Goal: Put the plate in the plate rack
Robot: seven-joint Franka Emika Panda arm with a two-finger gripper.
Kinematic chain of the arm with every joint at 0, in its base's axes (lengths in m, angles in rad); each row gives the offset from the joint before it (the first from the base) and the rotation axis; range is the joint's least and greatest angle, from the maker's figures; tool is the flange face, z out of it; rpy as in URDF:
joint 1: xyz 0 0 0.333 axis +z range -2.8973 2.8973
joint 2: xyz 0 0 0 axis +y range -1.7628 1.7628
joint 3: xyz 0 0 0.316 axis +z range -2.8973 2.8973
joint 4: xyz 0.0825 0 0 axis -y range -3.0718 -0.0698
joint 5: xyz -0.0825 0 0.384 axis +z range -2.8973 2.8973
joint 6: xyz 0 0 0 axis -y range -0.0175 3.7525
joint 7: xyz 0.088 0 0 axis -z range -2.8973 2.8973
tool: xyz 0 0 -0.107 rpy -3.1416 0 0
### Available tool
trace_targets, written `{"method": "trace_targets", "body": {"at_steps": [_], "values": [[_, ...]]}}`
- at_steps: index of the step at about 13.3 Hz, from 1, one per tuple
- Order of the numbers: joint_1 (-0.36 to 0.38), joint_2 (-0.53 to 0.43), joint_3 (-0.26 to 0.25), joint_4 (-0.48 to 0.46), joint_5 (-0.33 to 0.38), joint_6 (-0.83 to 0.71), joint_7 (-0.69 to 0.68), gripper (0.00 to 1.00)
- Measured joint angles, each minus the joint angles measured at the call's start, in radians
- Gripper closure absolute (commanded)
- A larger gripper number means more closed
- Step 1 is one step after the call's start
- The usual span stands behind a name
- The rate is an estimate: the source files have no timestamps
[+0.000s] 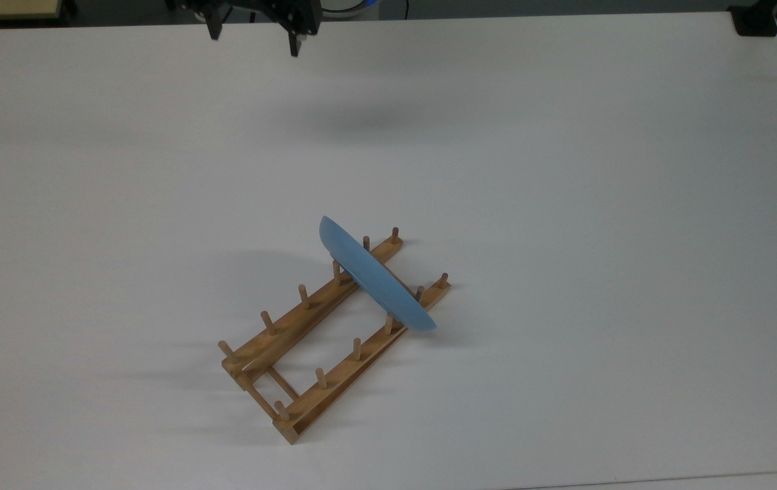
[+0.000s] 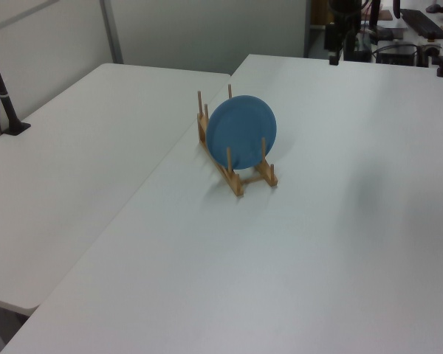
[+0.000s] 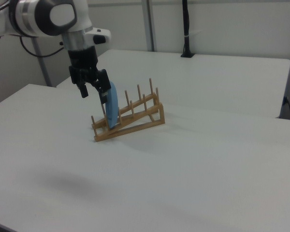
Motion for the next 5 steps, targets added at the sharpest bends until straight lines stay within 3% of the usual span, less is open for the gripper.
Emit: {"method": "trace_targets", "body": {"at_steps": [3, 5], "values": [[-0.066, -0.005, 0.104, -0.02, -0.04, -0.02, 0.002, 0.0], [-0.071, -0.005, 0.109, -0.026, -0.041, -0.027, 0.002, 0.0]]}}
